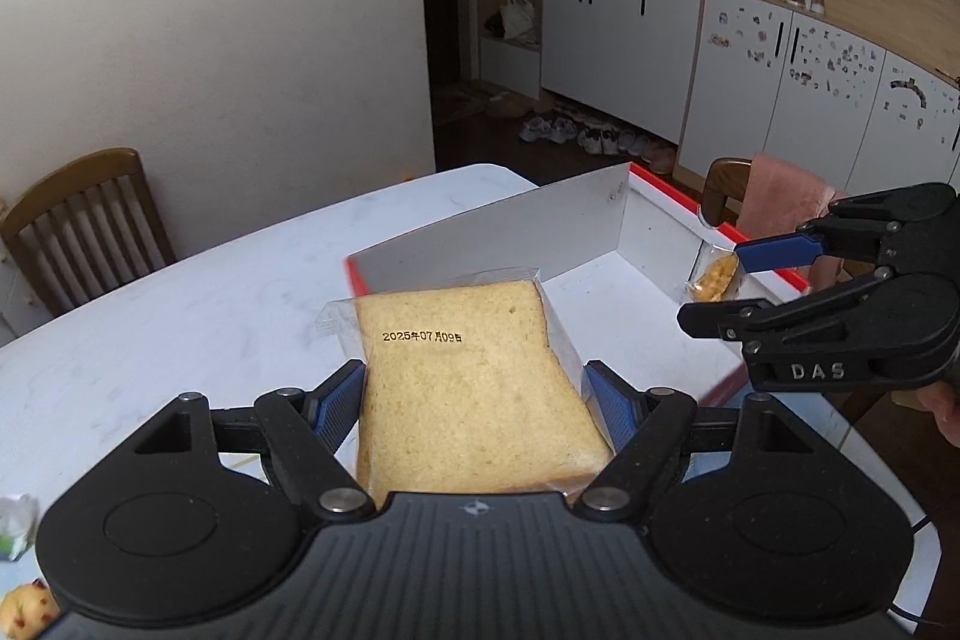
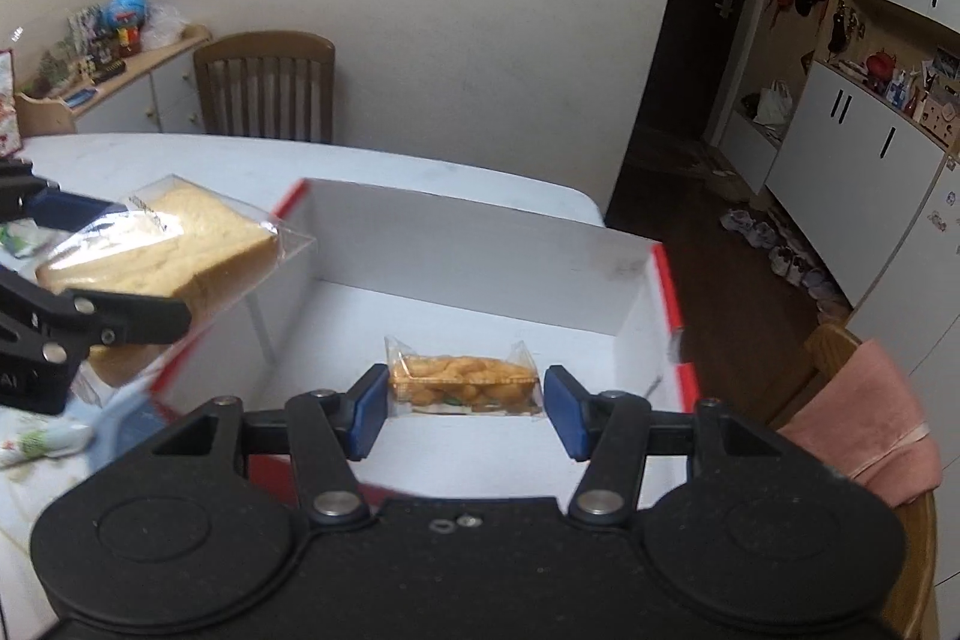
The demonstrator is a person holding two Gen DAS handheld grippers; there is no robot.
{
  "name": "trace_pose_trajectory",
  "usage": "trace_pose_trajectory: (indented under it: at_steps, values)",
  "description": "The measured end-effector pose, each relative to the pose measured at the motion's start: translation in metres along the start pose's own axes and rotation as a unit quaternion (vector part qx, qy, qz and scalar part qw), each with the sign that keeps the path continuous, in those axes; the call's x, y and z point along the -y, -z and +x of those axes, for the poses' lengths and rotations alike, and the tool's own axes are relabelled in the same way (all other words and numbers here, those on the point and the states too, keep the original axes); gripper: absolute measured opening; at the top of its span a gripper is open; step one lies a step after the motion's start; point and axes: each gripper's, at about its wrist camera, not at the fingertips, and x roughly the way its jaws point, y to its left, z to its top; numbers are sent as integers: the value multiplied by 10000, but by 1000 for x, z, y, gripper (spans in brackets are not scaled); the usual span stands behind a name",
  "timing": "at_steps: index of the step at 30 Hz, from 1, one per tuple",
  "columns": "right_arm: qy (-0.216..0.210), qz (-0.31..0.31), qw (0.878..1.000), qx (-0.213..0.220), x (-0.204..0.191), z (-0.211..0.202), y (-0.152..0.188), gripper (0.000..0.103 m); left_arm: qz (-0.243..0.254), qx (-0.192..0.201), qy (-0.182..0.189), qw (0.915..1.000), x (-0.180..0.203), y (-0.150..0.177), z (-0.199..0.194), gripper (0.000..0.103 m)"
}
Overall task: Organize objects
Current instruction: 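Carry the bread and snack bag over the red shoebox with both grippers, then open both grippers to drop the bread and snack bag into the box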
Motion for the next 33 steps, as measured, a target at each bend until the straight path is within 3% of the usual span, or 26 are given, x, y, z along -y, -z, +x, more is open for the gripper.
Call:
trace_pose_trajectory:
  at_steps: [8, 20, 33]
  values:
    - [-80, -233, 9982, -548, 28, 46, 1, 55, 12, -558, 19, 9984, 13, -24, 66, 78]
    - [-651, -751, 9864, -1311, 30, 91, 3, 55, 132, -1262, 158, 9918, 29, -42, 145, 78]
    - [-751, -740, 9785, -1773, 34, 114, 3, 55, 24, -2061, 304, 9781, 32, -34, 185, 78]
